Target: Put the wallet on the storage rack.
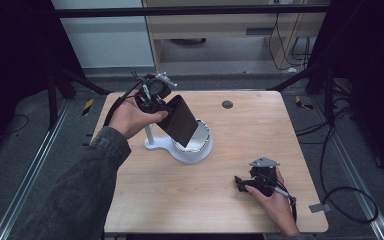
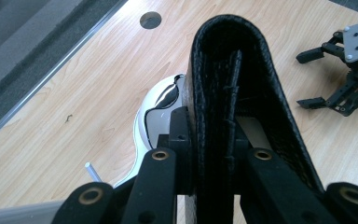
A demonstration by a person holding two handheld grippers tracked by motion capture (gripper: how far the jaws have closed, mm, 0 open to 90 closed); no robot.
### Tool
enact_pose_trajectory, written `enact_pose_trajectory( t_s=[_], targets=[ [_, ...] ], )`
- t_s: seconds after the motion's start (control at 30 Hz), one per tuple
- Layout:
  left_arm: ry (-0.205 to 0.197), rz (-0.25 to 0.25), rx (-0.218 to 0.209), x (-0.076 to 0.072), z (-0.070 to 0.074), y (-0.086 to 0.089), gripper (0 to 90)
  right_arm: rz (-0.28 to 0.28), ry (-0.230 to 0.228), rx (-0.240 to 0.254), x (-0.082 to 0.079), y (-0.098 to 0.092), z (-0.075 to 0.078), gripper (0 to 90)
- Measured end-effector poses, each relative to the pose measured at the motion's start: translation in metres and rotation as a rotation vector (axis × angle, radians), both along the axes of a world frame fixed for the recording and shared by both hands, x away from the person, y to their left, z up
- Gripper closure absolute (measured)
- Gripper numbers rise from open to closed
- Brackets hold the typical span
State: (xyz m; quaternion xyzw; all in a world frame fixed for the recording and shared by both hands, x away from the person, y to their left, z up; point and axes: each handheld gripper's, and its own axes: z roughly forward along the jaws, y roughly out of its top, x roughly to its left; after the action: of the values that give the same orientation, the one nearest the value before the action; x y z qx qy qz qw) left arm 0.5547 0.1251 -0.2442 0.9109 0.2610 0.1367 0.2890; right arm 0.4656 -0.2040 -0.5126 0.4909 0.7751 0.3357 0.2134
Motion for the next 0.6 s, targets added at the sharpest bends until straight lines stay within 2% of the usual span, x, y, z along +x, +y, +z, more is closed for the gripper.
enact_pose_trajectory(
  t_s=[0.3, 0.43, 0.6],
  targets=[
    [0.006, -0.011, 0.008, 0.002, -0.008, -0.008, 79.1, 0.000, -0.002, -0.001, 0.000, 0.000, 0.000, 3.9],
    [0.011, -0.012, 0.031, 0.009, -0.016, -0.016, 79.0, -0.004, -0.002, -0.001, 0.000, 0.000, 0.000, 3.9],
    [0.021, 0.000, 0.032, 0.020, -0.027, -0.021, 79.0, -0.005, 0.000, -0.002, 0.000, 0.000, 0.000, 3.9]
  ],
)
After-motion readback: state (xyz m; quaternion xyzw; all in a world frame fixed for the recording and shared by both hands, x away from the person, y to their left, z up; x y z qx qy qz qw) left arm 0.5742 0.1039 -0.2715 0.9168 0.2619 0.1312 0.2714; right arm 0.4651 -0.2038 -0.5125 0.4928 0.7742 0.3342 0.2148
